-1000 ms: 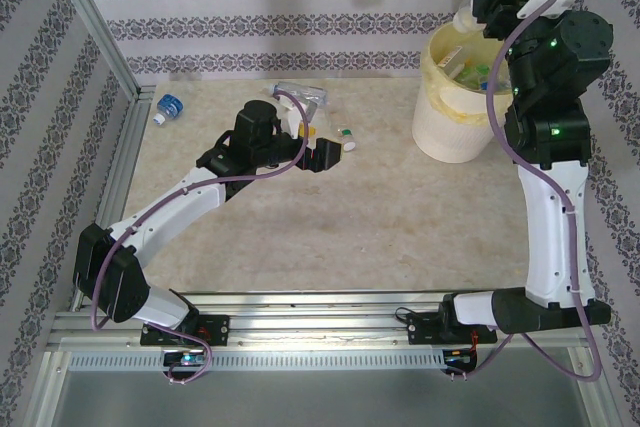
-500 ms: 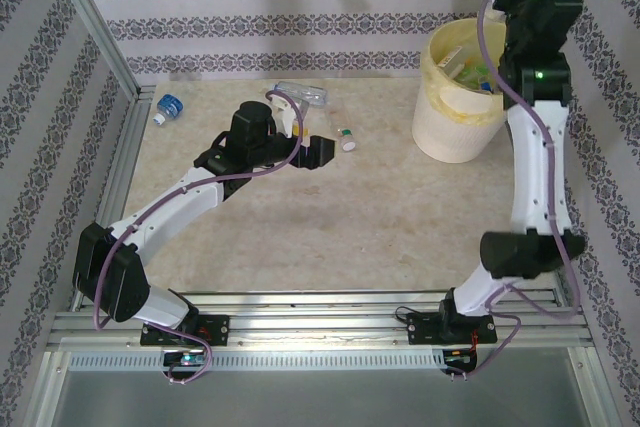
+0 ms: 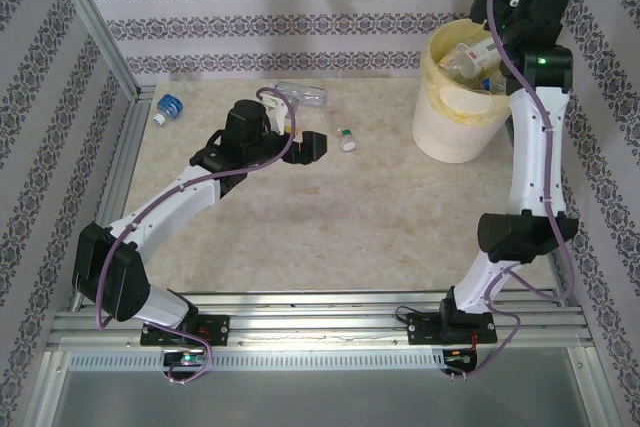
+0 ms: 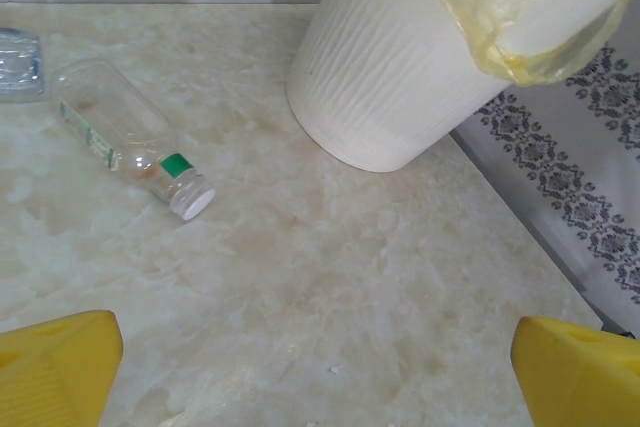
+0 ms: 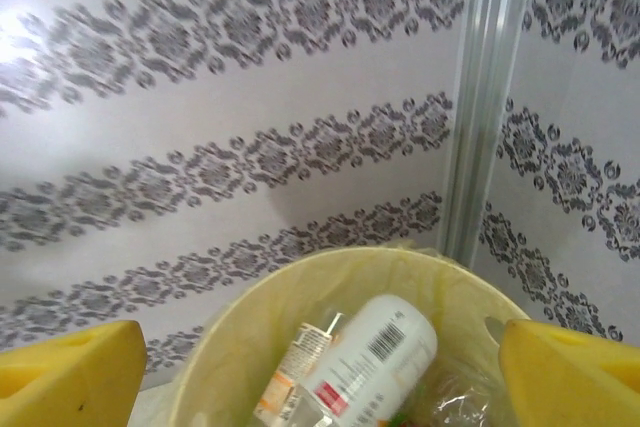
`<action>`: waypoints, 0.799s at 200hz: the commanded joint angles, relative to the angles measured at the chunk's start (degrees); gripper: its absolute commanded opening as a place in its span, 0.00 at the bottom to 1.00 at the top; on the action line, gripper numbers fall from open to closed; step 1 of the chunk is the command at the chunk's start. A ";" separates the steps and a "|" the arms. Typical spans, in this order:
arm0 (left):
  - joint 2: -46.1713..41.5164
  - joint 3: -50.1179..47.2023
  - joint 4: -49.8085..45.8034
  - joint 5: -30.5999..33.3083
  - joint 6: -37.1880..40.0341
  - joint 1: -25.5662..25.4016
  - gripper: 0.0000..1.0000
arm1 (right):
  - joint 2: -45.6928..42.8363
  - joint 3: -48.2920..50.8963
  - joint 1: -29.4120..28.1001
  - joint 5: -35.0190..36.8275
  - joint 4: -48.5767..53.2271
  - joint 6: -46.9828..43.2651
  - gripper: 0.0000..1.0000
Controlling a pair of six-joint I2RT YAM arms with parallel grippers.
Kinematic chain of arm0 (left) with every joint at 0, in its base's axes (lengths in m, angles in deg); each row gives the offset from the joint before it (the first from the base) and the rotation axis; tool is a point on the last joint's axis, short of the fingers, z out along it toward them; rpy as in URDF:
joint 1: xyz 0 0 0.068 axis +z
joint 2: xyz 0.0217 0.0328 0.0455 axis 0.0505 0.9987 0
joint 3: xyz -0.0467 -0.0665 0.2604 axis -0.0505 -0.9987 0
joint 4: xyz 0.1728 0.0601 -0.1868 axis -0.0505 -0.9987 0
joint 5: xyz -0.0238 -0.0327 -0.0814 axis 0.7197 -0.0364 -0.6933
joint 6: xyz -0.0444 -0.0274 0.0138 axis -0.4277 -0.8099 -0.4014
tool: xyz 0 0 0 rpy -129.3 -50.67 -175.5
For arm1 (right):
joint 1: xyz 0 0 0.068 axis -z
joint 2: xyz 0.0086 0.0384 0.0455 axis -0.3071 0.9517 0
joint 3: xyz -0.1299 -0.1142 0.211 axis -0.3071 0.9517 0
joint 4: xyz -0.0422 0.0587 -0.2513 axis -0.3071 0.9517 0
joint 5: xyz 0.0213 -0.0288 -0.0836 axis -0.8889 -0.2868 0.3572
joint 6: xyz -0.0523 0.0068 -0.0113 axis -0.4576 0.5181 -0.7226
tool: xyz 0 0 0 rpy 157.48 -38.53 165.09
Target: Throw the plastic bottles in the bin
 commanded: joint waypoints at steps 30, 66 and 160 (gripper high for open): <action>0.00 0.58 -3.63 1.90 -3.44 2.21 1.00 | -6.96 4.44 -1.23 -8.89 1.18 1.50 0.92; -0.78 0.40 -2.88 1.91 -3.12 2.67 1.00 | -9.30 6.81 -2.44 -14.46 2.74 4.82 0.93; -5.40 0.19 -2.11 3.32 -1.41 3.73 1.00 | -11.46 19.18 -16.06 -22.52 3.86 13.07 0.93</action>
